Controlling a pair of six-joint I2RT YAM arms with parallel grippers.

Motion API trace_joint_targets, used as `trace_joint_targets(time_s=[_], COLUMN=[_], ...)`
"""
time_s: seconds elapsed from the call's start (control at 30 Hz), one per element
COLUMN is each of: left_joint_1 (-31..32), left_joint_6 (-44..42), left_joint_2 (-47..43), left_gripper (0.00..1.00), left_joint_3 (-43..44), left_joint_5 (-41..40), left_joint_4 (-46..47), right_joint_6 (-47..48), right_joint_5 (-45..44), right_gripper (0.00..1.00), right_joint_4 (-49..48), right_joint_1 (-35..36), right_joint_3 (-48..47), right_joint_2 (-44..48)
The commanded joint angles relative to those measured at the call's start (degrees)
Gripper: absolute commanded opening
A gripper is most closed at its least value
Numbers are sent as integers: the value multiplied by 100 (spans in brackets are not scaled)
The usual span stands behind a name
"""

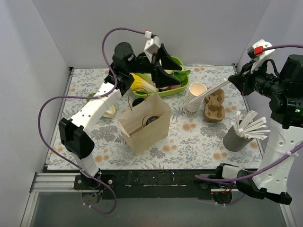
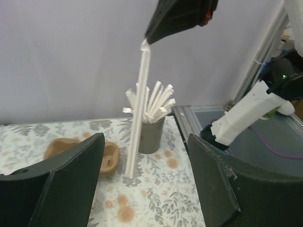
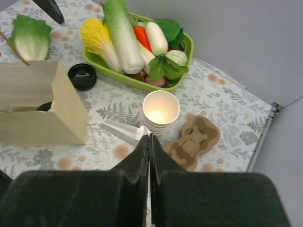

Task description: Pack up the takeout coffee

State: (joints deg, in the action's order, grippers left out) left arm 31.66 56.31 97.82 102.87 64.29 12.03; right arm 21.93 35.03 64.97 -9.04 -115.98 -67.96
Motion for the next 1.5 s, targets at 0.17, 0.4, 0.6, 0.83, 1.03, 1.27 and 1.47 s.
trace_joint_targets(time_s=[0.17,0.4,0.6,0.83,1.03,1.27,1.47], left_joint_1=[1218,1396,1396,1396,1396,1396,1396], left_joint_6=[-94,-103,-77,152,143,-199,-253], left_joint_2=[272,544,800,1090,1152,862,826], left_gripper=[67,63,61,55,47,26,46], left_joint_3=[32,57,312,479,559,375,277], left_joint_5=[57,-364,-610,-734,-971,-1138,-1086], left_joint_4=[-52,-69,-105,124,150,-34,-8], right_joint_6=[-383,-163,-154,-14,39,127,127], right_joint_5=[1305,1674,1823,1894,1841,1718,1788], right_gripper=[1,1,1,1,1,1,1], right_joint_4=[-389,-108,-11,183,279,385,394], right_joint_1=[-37,-37,-37,-28,-19,-10,-2], right_joint_3=[366,331,392,436,463,498,498], right_joint_2=[-50,-165,-121,-86,-85,-129,-156])
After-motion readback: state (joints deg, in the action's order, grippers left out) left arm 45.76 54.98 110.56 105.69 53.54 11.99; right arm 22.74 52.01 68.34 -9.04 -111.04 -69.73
